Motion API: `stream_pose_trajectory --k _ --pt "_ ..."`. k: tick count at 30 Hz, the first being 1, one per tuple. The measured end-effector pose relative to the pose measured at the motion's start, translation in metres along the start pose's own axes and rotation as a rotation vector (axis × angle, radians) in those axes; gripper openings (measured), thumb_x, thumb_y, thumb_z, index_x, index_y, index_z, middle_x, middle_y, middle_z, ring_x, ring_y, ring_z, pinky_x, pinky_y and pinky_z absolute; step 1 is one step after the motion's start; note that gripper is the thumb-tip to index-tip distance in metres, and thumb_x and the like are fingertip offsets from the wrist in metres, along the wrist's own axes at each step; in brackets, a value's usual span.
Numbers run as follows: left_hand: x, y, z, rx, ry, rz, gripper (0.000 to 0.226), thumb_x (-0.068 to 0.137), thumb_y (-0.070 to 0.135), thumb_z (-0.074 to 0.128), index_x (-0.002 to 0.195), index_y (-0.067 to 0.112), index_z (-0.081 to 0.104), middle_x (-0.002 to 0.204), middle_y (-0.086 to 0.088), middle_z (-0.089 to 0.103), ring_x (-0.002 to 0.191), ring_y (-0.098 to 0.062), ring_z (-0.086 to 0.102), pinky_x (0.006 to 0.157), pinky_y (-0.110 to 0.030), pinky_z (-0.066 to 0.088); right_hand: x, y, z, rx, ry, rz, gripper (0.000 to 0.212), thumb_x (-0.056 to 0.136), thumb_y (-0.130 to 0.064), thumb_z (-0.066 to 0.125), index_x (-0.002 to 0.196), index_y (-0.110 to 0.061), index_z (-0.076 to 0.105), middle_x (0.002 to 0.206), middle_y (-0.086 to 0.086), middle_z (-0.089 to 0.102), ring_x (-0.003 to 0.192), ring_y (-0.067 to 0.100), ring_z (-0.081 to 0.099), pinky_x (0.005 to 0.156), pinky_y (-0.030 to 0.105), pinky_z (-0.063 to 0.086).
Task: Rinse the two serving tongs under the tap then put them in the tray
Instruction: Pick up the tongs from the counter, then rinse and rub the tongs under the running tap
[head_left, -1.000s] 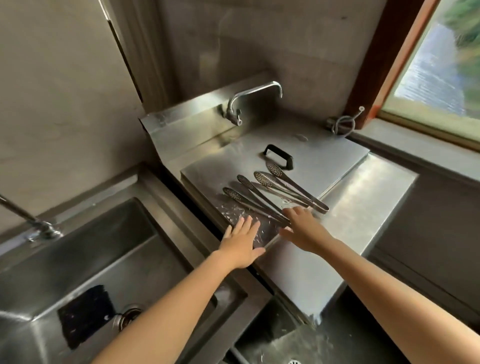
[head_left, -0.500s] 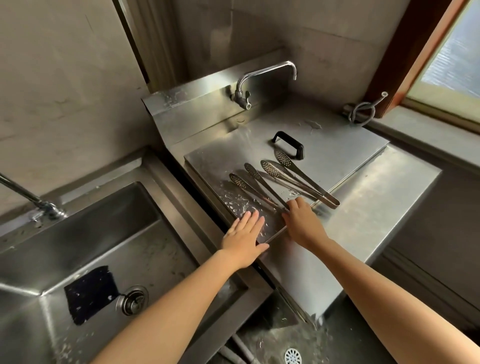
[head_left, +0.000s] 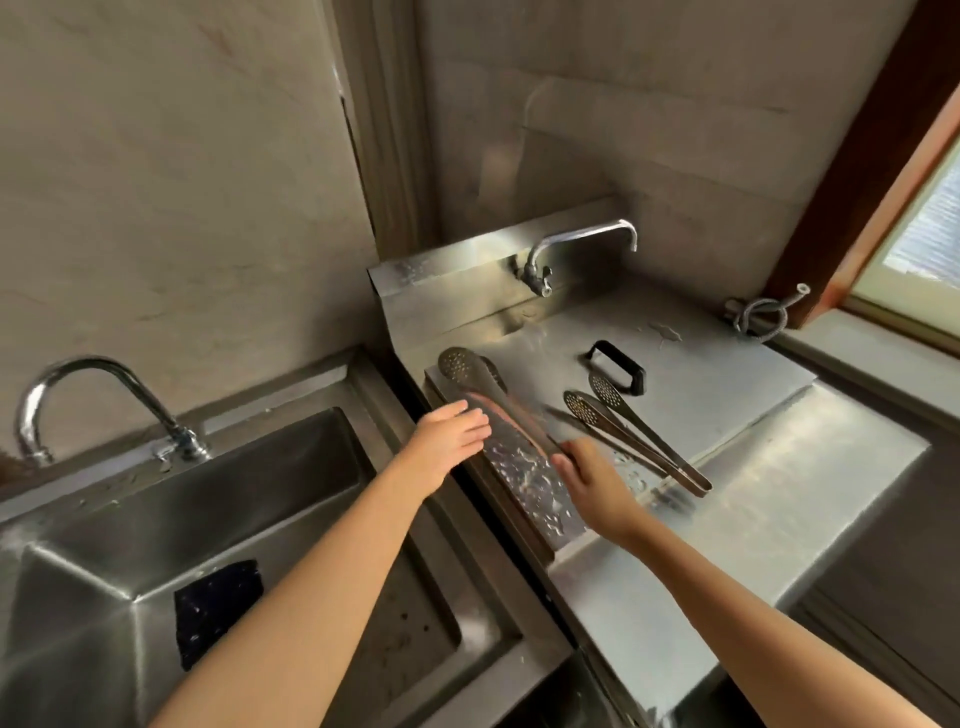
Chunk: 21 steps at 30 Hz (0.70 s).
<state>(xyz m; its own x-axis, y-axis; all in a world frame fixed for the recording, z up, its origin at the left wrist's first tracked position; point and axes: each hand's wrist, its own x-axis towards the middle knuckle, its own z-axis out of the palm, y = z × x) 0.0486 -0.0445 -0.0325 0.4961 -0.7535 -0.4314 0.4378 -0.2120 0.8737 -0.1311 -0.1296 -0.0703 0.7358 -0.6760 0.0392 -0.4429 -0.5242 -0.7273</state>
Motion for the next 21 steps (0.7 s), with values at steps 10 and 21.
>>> stream_pose_trajectory --k 10,21 --pt "-0.062 0.084 -0.086 -0.560 0.058 0.395 0.024 0.096 -0.002 0.038 0.112 -0.001 0.055 0.096 -0.015 0.071 0.091 -0.020 0.070 0.075 -0.029 0.056 0.037 -0.114 0.053 0.159 -0.142 -0.247 0.023 0.099 -0.028 0.038 0.105 -0.011 0.053 0.094 -0.002 0.049 0.081 0.010 0.046 0.071 0.019 0.033" --pt "-0.111 0.088 -0.221 -0.537 0.305 0.539 0.034 0.090 -0.011 0.042 0.119 0.001 0.054 0.121 -0.018 0.061 0.098 -0.018 0.067 0.083 -0.027 0.055 0.045 -0.206 0.181 0.386 -0.408 -0.239 0.023 0.097 -0.037 0.039 0.097 -0.018 0.052 0.077 -0.003 0.050 0.068 0.010 0.047 0.064 0.026 0.043"
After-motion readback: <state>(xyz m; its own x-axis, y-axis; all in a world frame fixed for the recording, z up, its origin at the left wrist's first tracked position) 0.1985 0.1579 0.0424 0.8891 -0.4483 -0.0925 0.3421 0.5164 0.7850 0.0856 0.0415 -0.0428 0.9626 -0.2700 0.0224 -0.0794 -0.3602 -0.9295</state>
